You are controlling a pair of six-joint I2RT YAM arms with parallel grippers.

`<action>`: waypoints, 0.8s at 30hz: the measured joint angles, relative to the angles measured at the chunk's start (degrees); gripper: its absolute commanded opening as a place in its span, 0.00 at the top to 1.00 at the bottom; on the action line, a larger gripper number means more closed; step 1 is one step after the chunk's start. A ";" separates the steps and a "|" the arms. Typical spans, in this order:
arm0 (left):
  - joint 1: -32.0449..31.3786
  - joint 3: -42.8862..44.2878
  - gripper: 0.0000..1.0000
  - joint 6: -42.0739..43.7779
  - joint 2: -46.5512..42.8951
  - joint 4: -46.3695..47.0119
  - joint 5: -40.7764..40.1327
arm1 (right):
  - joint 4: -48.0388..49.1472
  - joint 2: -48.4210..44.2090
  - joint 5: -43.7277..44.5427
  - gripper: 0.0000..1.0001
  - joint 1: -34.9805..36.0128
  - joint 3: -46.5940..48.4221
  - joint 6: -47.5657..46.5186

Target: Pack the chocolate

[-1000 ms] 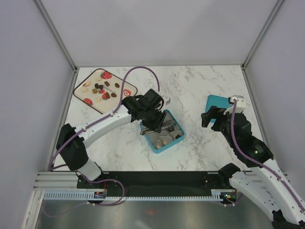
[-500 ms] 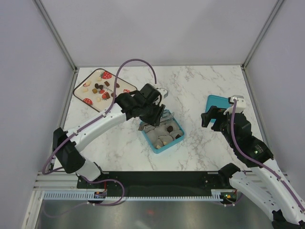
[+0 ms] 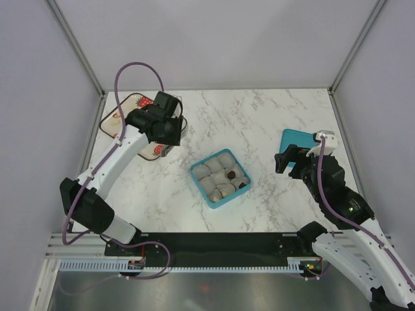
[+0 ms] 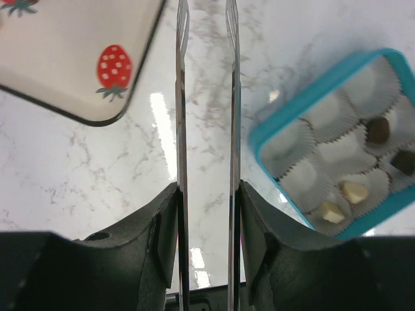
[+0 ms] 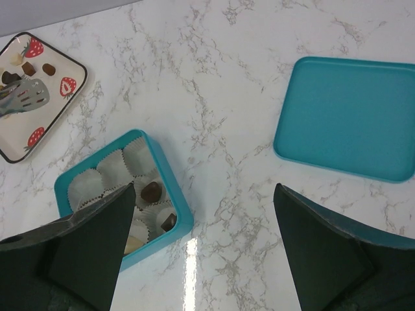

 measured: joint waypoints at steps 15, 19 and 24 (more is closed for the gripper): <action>24.09 -3.87 0.53 -1.92 3.54 3.45 -2.21 | 0.09 -2.19 -0.42 0.03 0.00 -1.31 -0.26; 27.50 -3.87 0.52 -1.92 5.05 4.11 -2.34 | 0.09 -2.40 -0.44 0.03 0.00 -1.88 -0.28; 29.46 -3.85 0.50 -1.88 7.65 5.77 -1.90 | 0.20 -2.47 -0.42 0.03 0.00 -1.95 -0.61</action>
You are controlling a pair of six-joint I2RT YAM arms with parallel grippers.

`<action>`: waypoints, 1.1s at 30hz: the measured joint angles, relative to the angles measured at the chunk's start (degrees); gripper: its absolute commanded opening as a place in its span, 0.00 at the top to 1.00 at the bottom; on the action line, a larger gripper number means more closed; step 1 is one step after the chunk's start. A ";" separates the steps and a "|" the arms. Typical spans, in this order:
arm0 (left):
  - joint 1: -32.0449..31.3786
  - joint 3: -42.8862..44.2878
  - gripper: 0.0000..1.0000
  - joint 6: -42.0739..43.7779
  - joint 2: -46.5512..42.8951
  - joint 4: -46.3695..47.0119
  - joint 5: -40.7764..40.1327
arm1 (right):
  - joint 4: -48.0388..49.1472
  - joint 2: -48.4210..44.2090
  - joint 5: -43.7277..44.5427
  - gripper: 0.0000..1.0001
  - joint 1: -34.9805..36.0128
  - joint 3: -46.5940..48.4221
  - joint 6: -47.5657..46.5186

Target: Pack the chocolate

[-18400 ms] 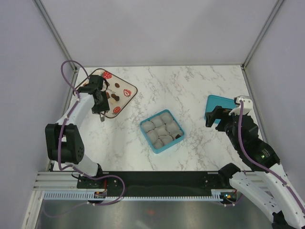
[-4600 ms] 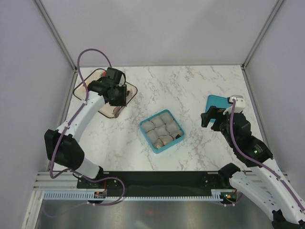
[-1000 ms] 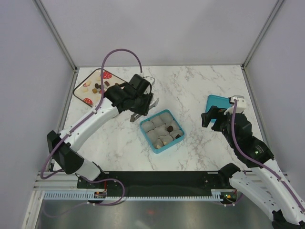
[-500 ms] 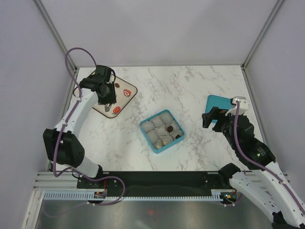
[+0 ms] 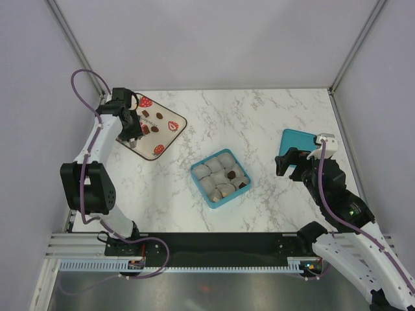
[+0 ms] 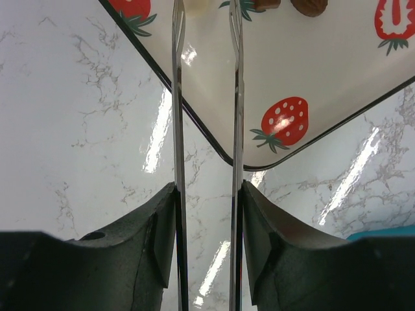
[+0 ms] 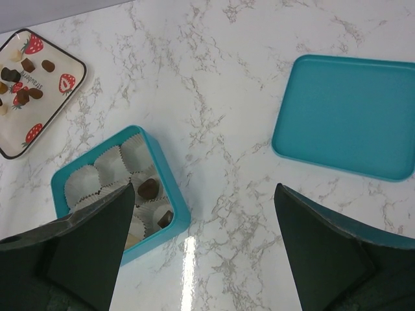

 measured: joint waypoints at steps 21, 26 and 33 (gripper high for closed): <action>3.41 1.38 0.57 0.48 7.91 1.88 0.24 | 0.33 0.26 0.92 0.03 0.00 0.00 -1.55; 3.34 1.38 0.61 0.57 7.96 1.90 1.60 | 0.33 0.48 0.87 0.02 0.00 0.00 -1.53; 3.28 0.31 0.64 0.74 5.90 1.77 4.48 | 0.33 0.48 0.87 0.03 0.00 0.00 -1.51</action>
